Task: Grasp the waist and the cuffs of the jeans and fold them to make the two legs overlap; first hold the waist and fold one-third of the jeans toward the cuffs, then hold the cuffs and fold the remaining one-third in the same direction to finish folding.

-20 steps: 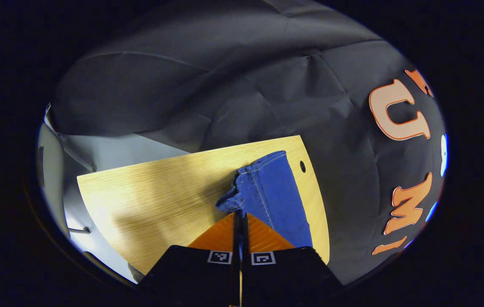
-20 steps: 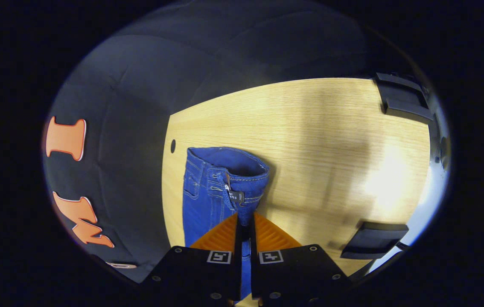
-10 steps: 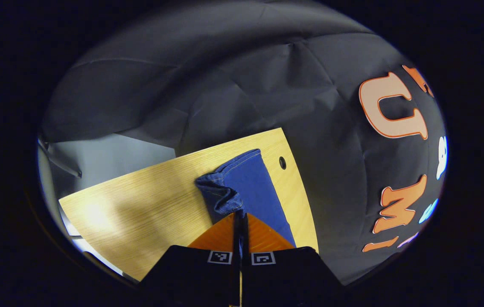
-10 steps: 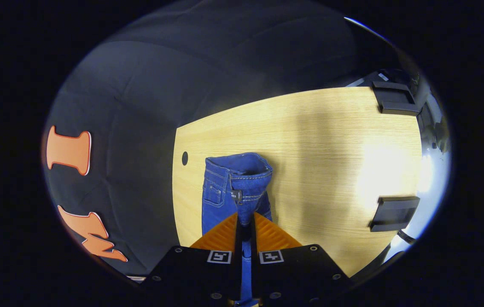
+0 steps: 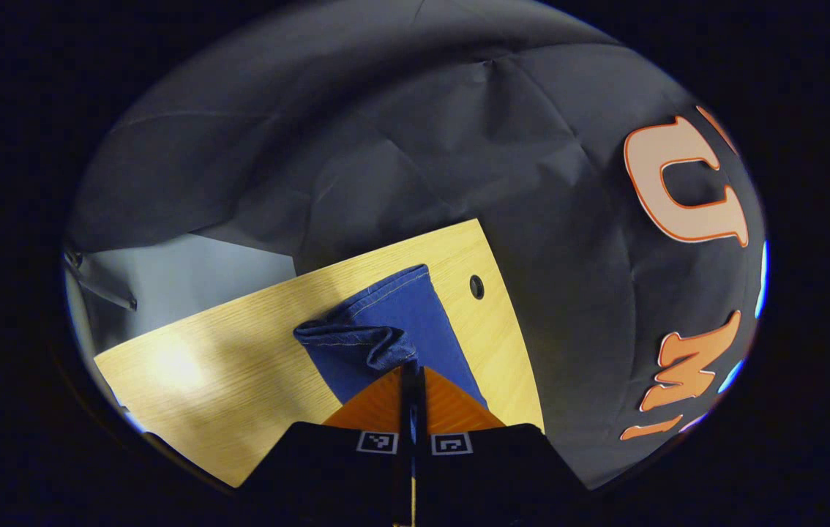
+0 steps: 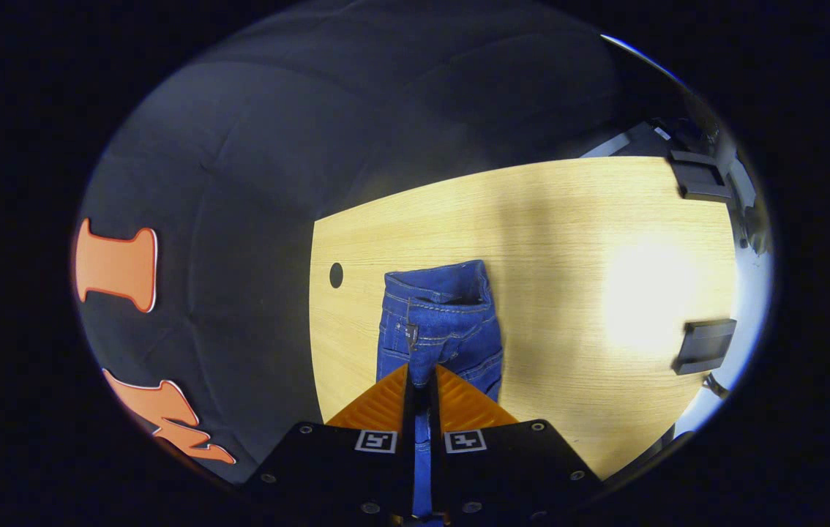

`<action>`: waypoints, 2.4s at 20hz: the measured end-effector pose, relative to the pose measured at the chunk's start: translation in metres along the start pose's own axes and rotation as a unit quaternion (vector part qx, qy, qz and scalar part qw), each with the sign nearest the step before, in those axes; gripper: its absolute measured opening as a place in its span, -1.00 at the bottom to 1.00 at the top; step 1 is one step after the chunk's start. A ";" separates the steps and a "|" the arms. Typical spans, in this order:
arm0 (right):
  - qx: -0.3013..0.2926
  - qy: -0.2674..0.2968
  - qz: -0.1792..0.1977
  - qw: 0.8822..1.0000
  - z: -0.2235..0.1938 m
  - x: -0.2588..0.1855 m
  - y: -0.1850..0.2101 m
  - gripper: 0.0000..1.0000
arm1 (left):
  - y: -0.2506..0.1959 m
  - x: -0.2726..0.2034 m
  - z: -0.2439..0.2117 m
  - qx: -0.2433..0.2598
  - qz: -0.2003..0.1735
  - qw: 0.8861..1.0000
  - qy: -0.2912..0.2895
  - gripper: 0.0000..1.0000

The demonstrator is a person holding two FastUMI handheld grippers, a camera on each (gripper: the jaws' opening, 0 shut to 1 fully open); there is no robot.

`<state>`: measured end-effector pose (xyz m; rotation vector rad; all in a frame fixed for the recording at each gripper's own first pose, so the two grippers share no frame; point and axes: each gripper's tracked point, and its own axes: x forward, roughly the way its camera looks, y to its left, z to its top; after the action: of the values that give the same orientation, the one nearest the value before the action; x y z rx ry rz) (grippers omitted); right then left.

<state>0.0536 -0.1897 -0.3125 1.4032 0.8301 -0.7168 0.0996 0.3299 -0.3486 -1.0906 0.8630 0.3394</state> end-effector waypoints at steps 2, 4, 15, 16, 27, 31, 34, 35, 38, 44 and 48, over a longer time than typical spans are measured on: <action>0.000 0.014 -0.009 1.000 0.004 0.016 0.009 -0.81 | -0.007 0.010 0.007 -0.011 0.011 1.000 -0.007 -0.96; 0.002 0.029 -0.014 0.999 0.003 0.035 0.023 -0.81 | -0.009 0.026 0.012 -0.010 0.034 0.999 -0.011 -0.96; 0.010 0.089 -0.048 0.995 -0.008 0.116 0.069 -0.81 | -0.029 0.084 0.028 0.025 0.091 0.996 -0.007 -0.96; 0.015 0.095 -0.047 0.994 -0.009 0.119 0.071 -0.80 | -0.026 0.089 0.025 0.032 0.100 0.994 -0.003 -0.97; -0.039 0.051 0.026 0.998 0.012 0.100 0.098 -0.12 | -0.116 0.056 0.032 0.201 0.026 0.976 -0.075 0.34; -0.116 0.036 0.009 0.993 0.008 0.079 0.074 0.66 | -0.145 0.044 0.009 0.304 0.007 0.947 -0.103 0.91; -0.164 0.018 -0.015 0.986 0.008 0.071 0.055 0.92 | -0.161 0.031 -0.010 0.365 0.001 0.925 -0.107 0.96; -0.181 0.015 -0.020 0.983 0.007 0.070 0.049 0.92 | -0.171 0.025 -0.012 0.385 -0.002 0.915 -0.121 0.96; -0.229 0.008 -0.043 0.972 0.006 0.066 0.029 0.94 | -0.201 0.003 -0.023 0.434 -0.027 0.886 -0.163 0.95; -0.226 0.032 -0.072 0.971 0.000 0.080 -0.008 0.96 | -0.238 -0.041 -0.074 0.475 -0.081 0.859 -0.173 0.94; -0.204 0.041 -0.071 0.976 0.001 0.098 -0.019 0.96 | -0.254 -0.062 -0.108 0.493 -0.110 0.845 -0.176 0.94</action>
<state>0.0903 -0.1870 -0.4052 1.0165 1.0825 -0.5584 0.1722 0.1305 -0.1616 -0.1351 0.4500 -0.1178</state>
